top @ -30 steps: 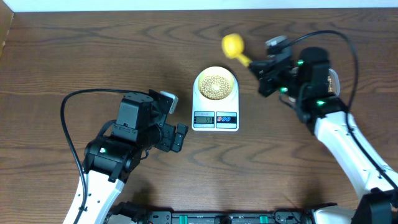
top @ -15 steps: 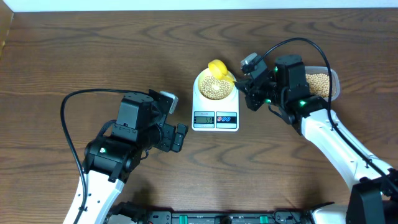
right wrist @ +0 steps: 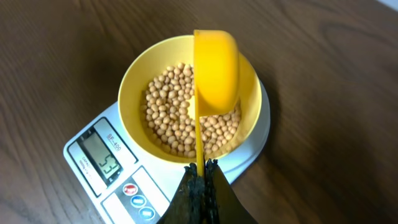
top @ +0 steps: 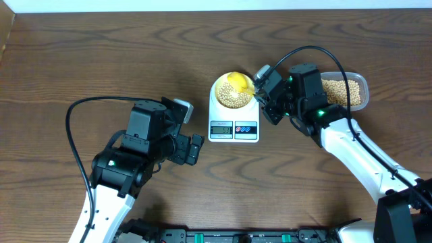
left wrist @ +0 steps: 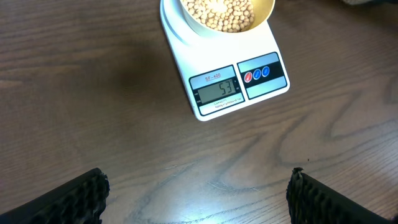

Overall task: Scoop item into bowl and weigh 50g on scale
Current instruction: 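Tilt the scoop with the right gripper to pour soybeans into bowl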

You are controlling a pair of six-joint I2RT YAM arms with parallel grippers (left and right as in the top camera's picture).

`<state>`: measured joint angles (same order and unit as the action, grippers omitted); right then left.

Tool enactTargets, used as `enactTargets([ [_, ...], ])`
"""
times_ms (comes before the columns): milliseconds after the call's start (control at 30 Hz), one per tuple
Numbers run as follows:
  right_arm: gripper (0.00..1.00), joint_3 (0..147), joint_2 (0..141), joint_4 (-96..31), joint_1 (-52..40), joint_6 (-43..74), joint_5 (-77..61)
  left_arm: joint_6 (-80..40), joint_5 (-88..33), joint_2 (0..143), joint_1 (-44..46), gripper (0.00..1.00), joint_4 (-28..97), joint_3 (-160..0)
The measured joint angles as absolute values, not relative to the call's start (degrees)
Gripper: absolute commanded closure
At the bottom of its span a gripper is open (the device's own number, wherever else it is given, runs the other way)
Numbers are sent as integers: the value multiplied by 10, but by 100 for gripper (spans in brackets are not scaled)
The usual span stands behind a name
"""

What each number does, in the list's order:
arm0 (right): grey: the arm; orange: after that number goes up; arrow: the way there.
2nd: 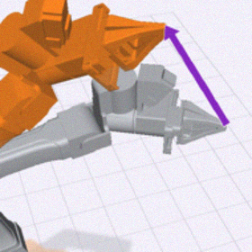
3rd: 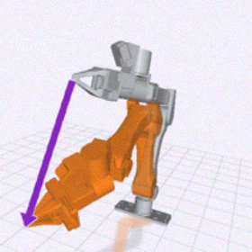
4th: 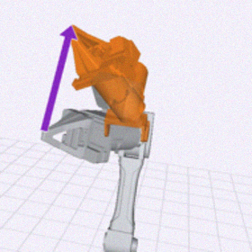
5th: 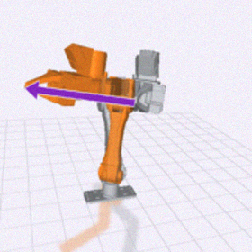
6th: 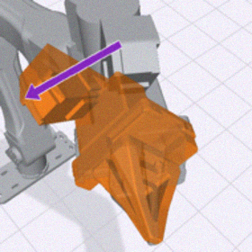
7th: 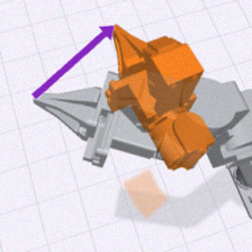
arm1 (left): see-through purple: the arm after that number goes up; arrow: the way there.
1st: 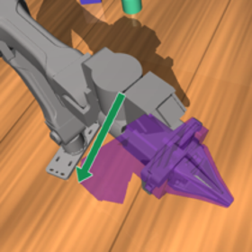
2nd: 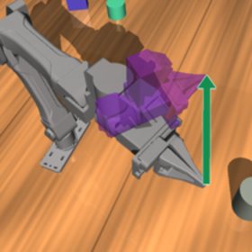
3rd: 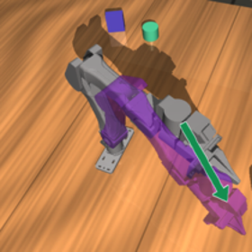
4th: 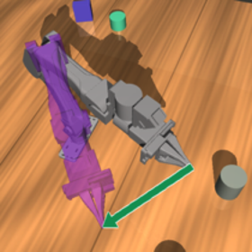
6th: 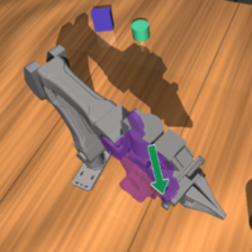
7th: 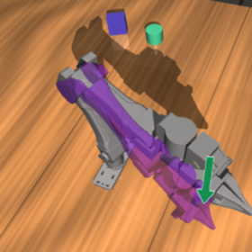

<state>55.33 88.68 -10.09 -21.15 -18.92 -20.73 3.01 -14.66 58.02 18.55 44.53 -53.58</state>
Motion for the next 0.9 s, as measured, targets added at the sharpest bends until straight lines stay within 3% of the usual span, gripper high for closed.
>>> enactTargets([
  [900, 99, 553, 916, -89, -223, -231, -168, 30, -147, 580, 185, 6, 445, -536],
])
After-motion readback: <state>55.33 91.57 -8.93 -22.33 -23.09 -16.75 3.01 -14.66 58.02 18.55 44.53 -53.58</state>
